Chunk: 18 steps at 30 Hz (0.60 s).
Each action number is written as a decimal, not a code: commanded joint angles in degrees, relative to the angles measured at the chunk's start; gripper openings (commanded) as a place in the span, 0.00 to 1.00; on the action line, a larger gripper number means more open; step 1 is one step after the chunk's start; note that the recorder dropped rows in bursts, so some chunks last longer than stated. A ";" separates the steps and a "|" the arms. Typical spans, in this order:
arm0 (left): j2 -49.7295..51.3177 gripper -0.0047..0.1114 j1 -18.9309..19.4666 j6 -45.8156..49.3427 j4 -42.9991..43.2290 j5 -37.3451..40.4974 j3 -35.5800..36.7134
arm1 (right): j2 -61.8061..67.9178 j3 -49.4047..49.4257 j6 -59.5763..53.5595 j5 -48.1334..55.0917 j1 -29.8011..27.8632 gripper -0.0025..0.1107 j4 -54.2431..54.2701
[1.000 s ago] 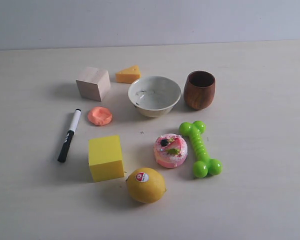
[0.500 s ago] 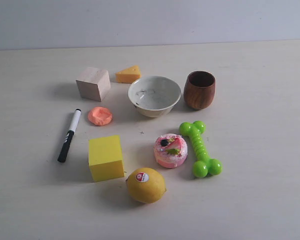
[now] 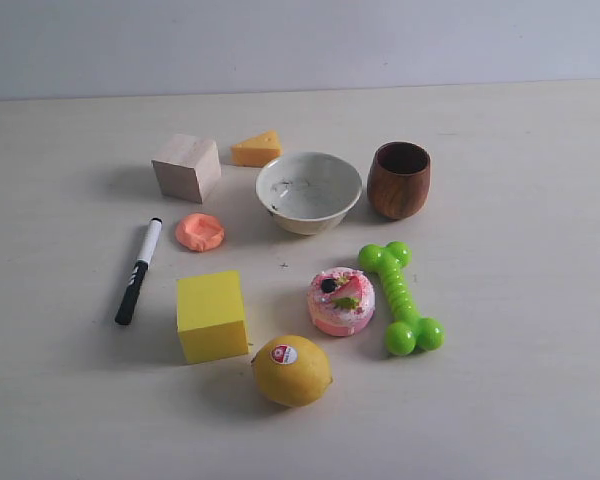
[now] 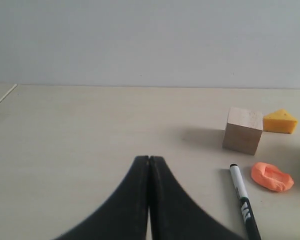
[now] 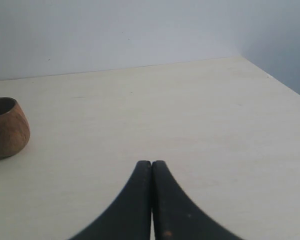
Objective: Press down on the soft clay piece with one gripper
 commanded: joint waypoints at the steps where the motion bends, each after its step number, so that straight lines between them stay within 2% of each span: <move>1: -6.40 0.05 -0.46 0.40 -0.62 -0.86 3.92 | -0.31 0.30 -0.14 -0.34 0.03 0.02 0.05; 8: -11.99 0.05 -0.46 0.18 1.73 -0.46 6.72 | -0.31 0.30 -0.14 -0.34 0.03 0.02 0.05; 18: -12.19 0.05 -1.02 0.18 3.76 1.65 8.73 | -0.31 0.30 -0.14 -0.34 0.03 0.02 0.05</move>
